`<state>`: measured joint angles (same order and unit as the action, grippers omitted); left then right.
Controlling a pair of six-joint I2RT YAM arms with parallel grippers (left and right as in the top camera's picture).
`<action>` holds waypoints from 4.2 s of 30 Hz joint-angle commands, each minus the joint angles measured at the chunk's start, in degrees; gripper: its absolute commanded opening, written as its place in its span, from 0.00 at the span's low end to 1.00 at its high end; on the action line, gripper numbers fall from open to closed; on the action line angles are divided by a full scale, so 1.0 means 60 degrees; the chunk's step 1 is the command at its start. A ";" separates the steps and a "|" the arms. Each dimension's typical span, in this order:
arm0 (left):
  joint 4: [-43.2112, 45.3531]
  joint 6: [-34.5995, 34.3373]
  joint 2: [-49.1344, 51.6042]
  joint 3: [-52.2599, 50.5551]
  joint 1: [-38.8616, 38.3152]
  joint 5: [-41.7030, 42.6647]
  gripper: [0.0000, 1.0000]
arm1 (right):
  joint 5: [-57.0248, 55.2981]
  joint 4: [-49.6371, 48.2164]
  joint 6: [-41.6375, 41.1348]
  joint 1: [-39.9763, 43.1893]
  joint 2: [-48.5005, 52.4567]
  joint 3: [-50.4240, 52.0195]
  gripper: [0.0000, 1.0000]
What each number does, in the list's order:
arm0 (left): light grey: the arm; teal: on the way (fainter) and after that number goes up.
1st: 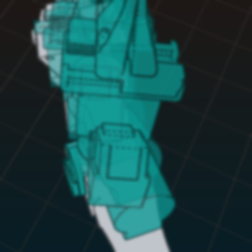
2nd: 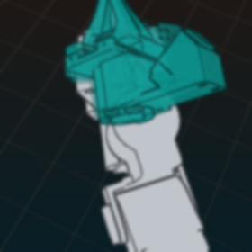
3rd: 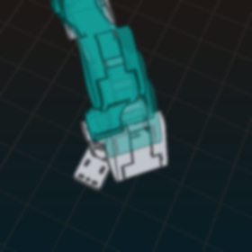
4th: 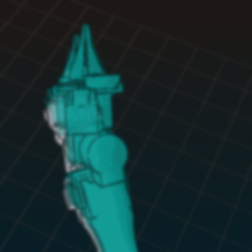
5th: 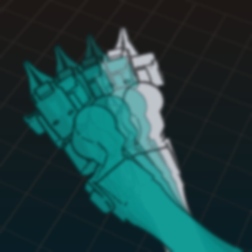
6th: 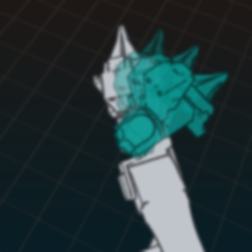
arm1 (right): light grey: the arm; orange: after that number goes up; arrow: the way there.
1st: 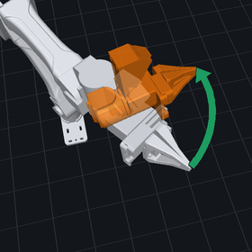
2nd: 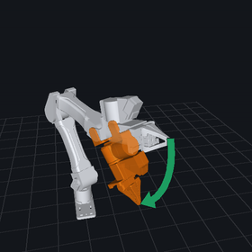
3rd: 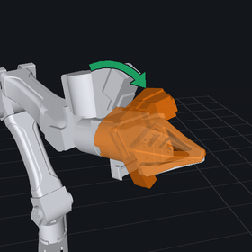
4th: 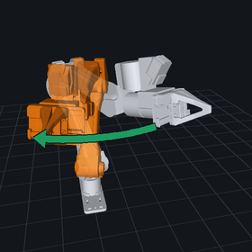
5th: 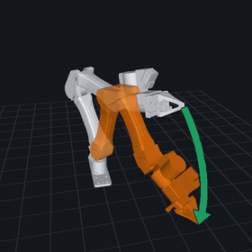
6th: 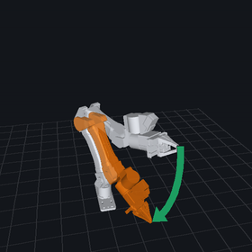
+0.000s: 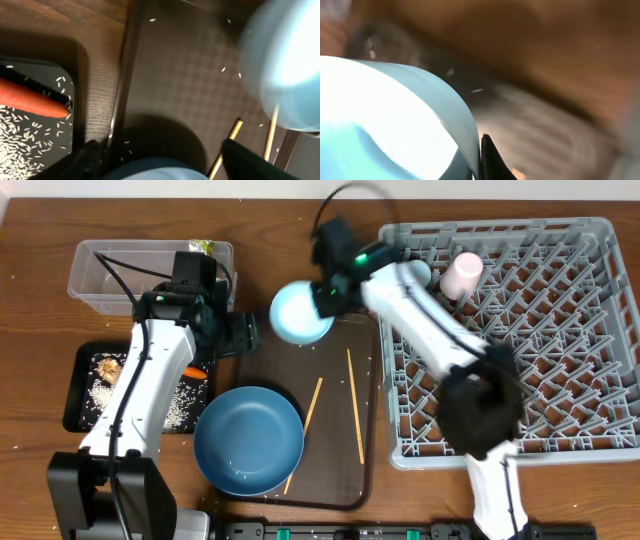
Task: Sort waste into correct bins and load items into the dishwasher rack
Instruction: 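Grasp the light-blue bowl rim and lift it toward the rack, then carry the bowl to the rack's far right corner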
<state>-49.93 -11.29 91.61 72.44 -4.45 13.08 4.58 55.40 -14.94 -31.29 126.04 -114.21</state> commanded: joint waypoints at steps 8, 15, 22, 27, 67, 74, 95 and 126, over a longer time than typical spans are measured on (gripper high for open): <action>0.0342 -0.0029 -0.0051 -0.0044 0.0033 -0.0124 0.98 | -0.7563 0.0889 0.0295 0.1508 -0.2579 -0.0080 0.01; 0.0481 -0.0029 -0.0051 -0.0044 0.0033 -0.0124 0.98 | -0.9562 0.0637 0.0288 0.3453 -0.2379 -0.0069 0.01; 0.0474 -0.0029 -0.0051 -0.0044 0.0033 -0.0124 0.98 | -1.0670 -0.0586 0.1268 0.5049 -0.1814 -0.0066 0.01; 0.0474 -0.0029 -0.0051 -0.0044 0.0033 -0.0124 0.98 | -1.1511 -0.1825 0.2463 0.5854 -0.1144 -0.0066 0.01; 0.0474 -0.0029 -0.0051 -0.0044 0.0033 -0.0124 0.98 | -1.0455 -0.4717 0.7788 0.6696 0.1016 -0.0066 0.01; 0.0474 -0.0029 -0.0051 -0.0044 0.0033 -0.0124 0.98 | -0.9857 -0.4725 0.7792 0.6189 0.1016 -0.0066 0.01; 0.0474 -0.0029 -0.0051 -0.0044 0.0033 -0.0124 0.98 | -1.1158 -0.5417 0.8754 0.6269 0.1016 -0.0066 0.01; 0.0474 -0.0029 -0.0051 -0.0044 0.0033 -0.0124 0.98 | -1.1296 -0.5552 0.9570 0.7180 0.1053 -0.0062 0.01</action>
<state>-47.03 -11.79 91.61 72.44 -4.45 13.08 -62.70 22.00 42.54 10.35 131.55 -114.59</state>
